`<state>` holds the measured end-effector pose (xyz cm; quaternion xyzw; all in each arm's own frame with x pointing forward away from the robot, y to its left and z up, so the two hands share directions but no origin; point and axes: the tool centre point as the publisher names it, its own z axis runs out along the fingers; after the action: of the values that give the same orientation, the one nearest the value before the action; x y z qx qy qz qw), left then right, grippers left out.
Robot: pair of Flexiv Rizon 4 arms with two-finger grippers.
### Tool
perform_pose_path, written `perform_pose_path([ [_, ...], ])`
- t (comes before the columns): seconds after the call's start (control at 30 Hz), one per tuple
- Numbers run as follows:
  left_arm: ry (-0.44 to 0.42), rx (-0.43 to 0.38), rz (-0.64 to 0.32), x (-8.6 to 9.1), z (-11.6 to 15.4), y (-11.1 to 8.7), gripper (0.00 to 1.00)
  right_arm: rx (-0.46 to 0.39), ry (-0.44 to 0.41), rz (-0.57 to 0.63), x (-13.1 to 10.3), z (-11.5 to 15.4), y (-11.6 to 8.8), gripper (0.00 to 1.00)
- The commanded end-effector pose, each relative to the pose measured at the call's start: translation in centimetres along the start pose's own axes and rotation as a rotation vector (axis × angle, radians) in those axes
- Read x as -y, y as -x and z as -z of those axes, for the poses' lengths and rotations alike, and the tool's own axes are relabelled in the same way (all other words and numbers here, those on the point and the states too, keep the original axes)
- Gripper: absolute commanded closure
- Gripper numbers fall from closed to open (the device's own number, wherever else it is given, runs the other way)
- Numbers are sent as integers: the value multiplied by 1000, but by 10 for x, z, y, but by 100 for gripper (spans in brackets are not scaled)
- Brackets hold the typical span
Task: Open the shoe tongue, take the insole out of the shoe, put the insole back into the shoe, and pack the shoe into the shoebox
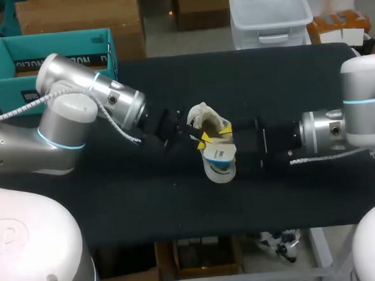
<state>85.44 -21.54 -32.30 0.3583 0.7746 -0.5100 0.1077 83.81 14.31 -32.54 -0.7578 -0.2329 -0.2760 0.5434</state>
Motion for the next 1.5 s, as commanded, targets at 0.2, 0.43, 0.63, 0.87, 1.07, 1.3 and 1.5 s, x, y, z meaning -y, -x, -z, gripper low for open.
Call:
perform_pose_path([
  [0.2,-19,-80,15,4,13,-4,100,31,18,-19,8,8,2,0],
  [0.43,-14,-71,0,6,19,-1,100,39,32,-26,11,12,4,0],
  [0.63,-1,-84,-1,-1,7,1,100,40,29,-26,10,13,7,0],
  [0.87,2,-121,-48,-7,0,1,100,31,22,-26,8,13,8,14],
  [1.07,-15,-135,-92,-4,4,0,100,31,20,-43,6,12,10,54],
  [1.3,-4,-130,-99,-7,6,1,100,23,17,-50,6,9,14,55],
  [1.5,-3,-119,-105,-6,3,0,100,19,10,-47,7,4,14,54],
])
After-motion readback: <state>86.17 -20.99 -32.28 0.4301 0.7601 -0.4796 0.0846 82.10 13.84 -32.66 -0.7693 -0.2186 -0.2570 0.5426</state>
